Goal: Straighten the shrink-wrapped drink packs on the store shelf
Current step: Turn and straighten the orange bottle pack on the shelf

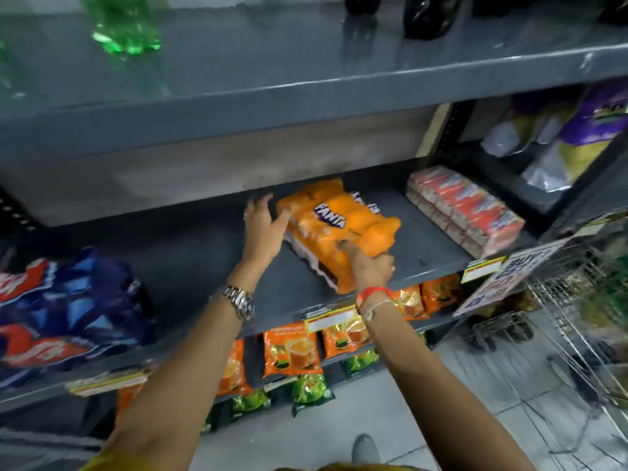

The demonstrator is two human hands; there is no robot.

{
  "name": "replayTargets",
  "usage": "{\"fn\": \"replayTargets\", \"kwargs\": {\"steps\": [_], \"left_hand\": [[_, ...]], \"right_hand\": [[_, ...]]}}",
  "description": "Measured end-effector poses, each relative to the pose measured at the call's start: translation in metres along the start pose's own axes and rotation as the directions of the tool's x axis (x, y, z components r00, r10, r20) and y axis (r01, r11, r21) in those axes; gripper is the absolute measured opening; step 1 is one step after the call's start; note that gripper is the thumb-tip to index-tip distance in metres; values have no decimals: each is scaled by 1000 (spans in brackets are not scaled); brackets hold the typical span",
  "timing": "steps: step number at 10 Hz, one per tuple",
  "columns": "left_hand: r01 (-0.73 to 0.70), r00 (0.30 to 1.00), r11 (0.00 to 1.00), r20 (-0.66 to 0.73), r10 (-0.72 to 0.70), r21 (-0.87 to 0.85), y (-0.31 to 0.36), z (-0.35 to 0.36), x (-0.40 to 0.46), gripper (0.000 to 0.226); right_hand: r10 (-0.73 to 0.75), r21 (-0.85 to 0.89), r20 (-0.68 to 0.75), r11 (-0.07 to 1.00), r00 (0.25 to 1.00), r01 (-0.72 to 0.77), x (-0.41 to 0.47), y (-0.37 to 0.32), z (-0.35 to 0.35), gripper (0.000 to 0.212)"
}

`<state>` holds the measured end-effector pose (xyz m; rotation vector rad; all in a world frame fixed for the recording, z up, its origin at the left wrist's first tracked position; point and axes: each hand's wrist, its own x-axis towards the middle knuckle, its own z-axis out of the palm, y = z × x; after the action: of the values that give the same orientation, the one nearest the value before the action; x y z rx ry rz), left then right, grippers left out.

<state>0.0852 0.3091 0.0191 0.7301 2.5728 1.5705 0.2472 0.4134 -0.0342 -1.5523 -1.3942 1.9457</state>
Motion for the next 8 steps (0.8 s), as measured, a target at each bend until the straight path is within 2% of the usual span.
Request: {"fn": "replayTargets", "kwargs": {"steps": [1, 2, 3, 4, 5, 6, 7, 8], "left_hand": [[218, 969, 975, 106, -221, 39, 14, 28, 27, 49], [476, 850, 880, 263, -456, -13, 4, 35, 56, 82], [576, 790, 812, 316, -525, -90, -16, 30, 63, 99], [601, 793, 782, 244, -557, -167, -9, 30, 49, 87], [597, 802, 786, 152, -578, -160, -5, 28, 34, 68], [535, 836, 811, 7, -549, -236, -10, 24, 4, 31], [428, 867, 849, -124, -482, -309, -21, 33, -36, 21], [332, 890, 890, -209, -406, -313, -42, 43, -62, 29]], "right_hand": [[13, 88, 155, 996, 988, -27, 19, -14, -1, 11], [-123, 89, 115, 990, 986, 113, 38, -45, -4, 62], [-76, 73, 223, 995, 972, 61, 68, -58, -12, 83], [-62, -27, 376, 997, 925, 78, 79, -75, -25, 69], [-100, -65, 424, 988, 900, 140, 81, -92, -27, 80], [-268, -76, 526, 930, 807, 359, 80, -88, -34, 83], [-403, -108, 599, 816, 692, 568, 82, -73, -42, 91], [-534, -110, 592, 688, 604, 717, 83, -56, -43, 98]]}}
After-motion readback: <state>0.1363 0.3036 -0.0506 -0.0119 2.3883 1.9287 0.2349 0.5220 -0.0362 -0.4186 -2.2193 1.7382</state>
